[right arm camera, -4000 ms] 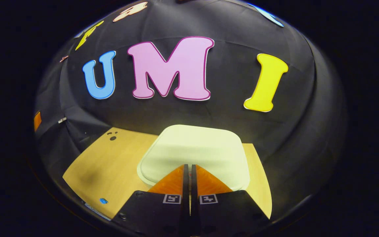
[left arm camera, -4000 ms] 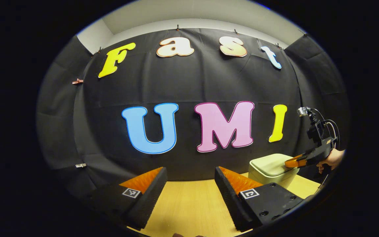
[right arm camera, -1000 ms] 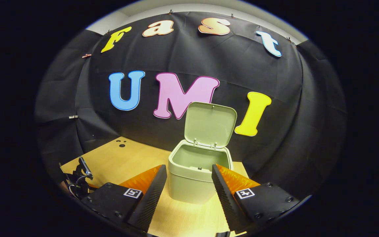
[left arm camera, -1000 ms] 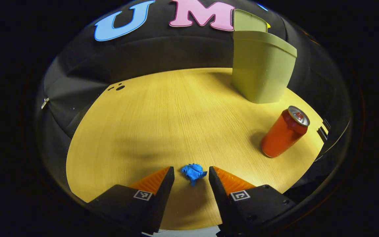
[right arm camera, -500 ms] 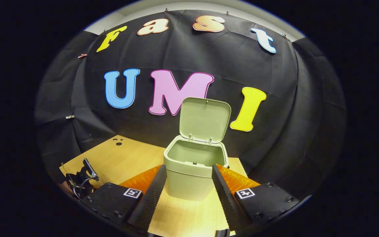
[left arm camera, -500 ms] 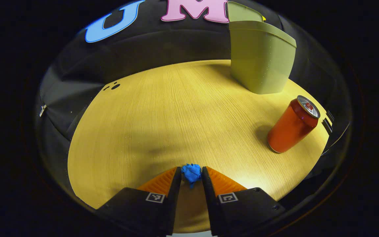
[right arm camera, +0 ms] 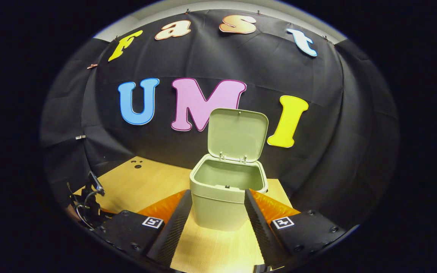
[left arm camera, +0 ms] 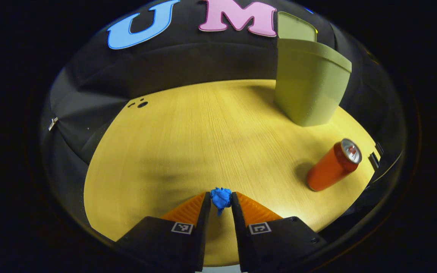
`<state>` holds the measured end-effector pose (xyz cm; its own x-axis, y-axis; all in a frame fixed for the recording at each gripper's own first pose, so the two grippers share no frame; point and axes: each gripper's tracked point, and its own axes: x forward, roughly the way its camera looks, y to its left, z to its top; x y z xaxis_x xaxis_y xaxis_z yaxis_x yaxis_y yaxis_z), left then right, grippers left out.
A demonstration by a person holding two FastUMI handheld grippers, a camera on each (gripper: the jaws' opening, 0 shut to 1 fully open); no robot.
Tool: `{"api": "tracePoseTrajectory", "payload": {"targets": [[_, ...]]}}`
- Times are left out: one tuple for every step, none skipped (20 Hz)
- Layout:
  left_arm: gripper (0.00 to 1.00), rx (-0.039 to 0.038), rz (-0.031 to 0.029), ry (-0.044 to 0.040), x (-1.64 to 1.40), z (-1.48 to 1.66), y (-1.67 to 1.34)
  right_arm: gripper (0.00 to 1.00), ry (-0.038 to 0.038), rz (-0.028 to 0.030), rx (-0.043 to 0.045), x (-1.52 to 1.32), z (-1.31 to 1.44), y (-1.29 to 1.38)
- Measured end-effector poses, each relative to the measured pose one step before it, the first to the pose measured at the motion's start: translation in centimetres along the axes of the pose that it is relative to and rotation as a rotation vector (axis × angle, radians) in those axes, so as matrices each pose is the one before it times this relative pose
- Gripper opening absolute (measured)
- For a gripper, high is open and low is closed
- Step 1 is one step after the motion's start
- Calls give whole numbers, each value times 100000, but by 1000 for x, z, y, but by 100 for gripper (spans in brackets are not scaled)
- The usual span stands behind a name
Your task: Press the lid of the desktop garbage bin to open it, pick up the crumpled paper on the desktop and throw it into the bin, then pick up the pop can on the desktop and drop it into the bin, and finally close the garbage bin lid.
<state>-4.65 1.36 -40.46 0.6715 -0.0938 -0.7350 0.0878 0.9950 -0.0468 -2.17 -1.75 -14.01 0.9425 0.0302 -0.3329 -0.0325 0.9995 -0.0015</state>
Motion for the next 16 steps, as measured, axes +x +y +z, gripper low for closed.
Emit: {"api": "tracePoseTrajectory", "payload": {"targets": [[39,-858,-136,-2129,-646,1143,72,88,111,183,-9,137,-132,88],[43,-357,93,-2407,-449,1229,78,88,119,296,322,129,-135,126],[39,203,279,-2482,-446,1204,148,88,244,284,521,190,-135,59],[39,623,46,-2873,-598,1432,133,88,406,378,723,35,-153,74],[36,708,326,-2541,-365,1275,101,88,412,425,805,159,-155,137],[34,830,85,-2761,-507,1435,37,88,426,463,730,112,-163,76],[34,792,66,-3041,-356,1588,6,88,448,252,431,60,-232,9],[34,420,-132,-3273,-316,1724,30,88,457,215,165,7,-199,57],[39,-115,-552,-3481,-271,1866,-130,88,314,143,-98,-26,-242,87],[38,-225,-757,-3638,-199,1818,-210,88,385,90,-321,-31,-256,-12],[39,45,-724,-3789,-219,1989,-231,88,393,-83,-365,-83,-259,-22],[39,326,-1093,-3919,-72,1897,-289,88,415,-15,-56,-158,-186,-24],[38,469,-1471,-3712,3,1861,-473,88,275,-142,174,-172,-192,-24],[38,262,-2006,-3727,-70,1794,-482,88,250,-143,267,-125,-154,-31],[38,132,-2204,-3865,54,1957,-763,88,178,-242,263,-214,-156,-99],[38,-115,-2189,-3458,57,1557,-633,88,246,-259,143,-189,-157,-93]]}}
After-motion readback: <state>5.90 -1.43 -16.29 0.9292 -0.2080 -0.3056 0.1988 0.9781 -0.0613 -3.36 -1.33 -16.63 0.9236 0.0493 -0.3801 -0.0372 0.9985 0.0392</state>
